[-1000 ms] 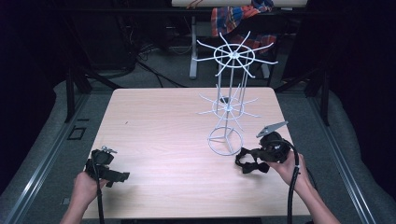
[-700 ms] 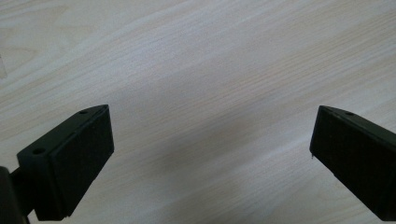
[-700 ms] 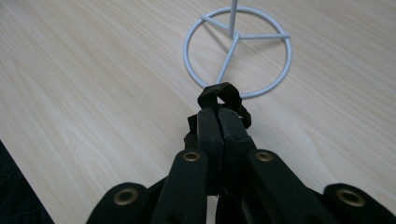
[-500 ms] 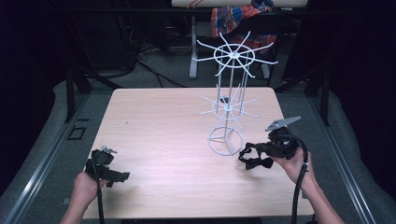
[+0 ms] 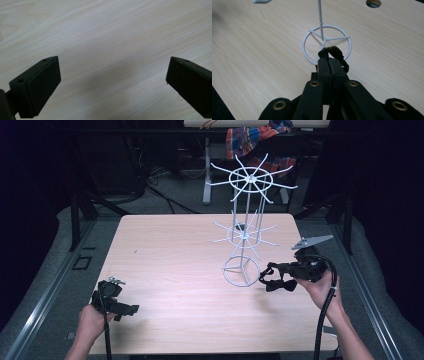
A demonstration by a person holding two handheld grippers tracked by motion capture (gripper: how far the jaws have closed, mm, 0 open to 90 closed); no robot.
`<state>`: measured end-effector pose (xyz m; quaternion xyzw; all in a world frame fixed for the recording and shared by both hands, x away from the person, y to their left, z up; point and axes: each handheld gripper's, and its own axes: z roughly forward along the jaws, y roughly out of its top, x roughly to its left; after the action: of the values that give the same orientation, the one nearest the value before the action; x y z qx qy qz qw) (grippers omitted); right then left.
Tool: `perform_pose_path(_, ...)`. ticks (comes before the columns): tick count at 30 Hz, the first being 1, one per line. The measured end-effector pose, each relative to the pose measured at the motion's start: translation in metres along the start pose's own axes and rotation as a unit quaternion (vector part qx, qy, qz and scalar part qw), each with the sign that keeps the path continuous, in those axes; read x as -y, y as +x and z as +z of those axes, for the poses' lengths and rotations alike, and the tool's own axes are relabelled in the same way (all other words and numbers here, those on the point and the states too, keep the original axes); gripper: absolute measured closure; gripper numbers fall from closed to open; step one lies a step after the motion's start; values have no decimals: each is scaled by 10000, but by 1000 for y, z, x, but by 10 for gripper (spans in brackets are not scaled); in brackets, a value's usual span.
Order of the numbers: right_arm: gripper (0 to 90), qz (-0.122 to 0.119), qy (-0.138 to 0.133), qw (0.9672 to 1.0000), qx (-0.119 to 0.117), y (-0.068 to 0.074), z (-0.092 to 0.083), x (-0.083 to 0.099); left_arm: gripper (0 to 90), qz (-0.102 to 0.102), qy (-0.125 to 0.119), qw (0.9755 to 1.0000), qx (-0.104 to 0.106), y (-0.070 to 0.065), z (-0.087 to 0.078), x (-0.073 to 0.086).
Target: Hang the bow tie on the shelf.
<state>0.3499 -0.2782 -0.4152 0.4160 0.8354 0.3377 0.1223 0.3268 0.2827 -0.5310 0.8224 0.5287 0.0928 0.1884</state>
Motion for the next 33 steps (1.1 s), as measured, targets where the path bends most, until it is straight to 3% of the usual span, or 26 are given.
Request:
perform_pose_path(9,893,88,-65,9999,89,-8,-5,-4,0,26,18,10000,-3,0,1,-1)
perform_pose_path(33,894,245,-203,9993,199,-14,-13,-20,0,1,27,10000,24,1,1,-1)
